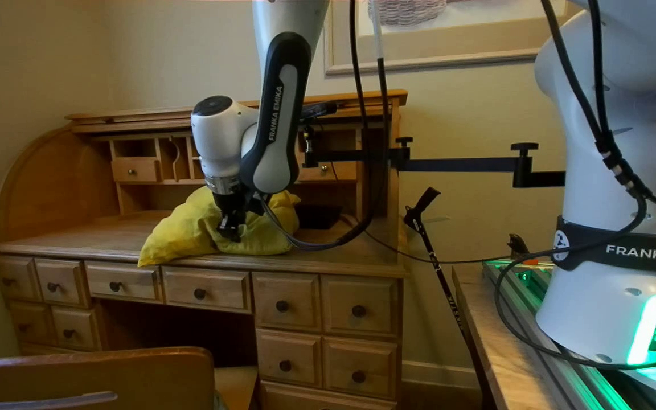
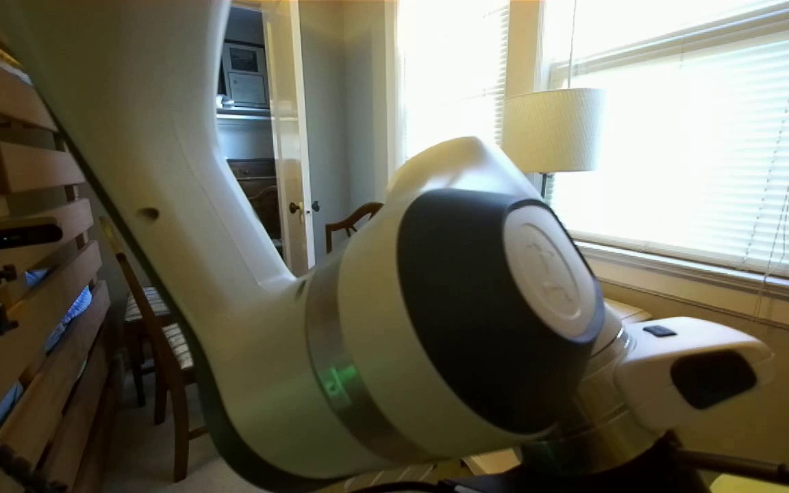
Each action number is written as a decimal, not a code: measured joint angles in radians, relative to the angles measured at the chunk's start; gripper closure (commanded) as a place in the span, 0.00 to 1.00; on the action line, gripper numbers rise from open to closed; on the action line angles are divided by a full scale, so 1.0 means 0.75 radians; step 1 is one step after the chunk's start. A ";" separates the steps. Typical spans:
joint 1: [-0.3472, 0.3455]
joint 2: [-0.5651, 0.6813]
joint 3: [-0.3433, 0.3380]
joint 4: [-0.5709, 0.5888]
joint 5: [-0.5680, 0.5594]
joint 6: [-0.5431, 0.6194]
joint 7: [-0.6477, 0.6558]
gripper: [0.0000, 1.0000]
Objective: Put the pillow on the chair
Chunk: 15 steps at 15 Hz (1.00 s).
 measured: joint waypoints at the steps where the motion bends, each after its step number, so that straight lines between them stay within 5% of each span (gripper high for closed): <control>1: -0.001 -0.002 0.005 0.000 0.004 -0.001 -0.006 0.95; 15: -0.382 -0.187 0.563 -0.026 0.344 -0.175 -0.668 0.99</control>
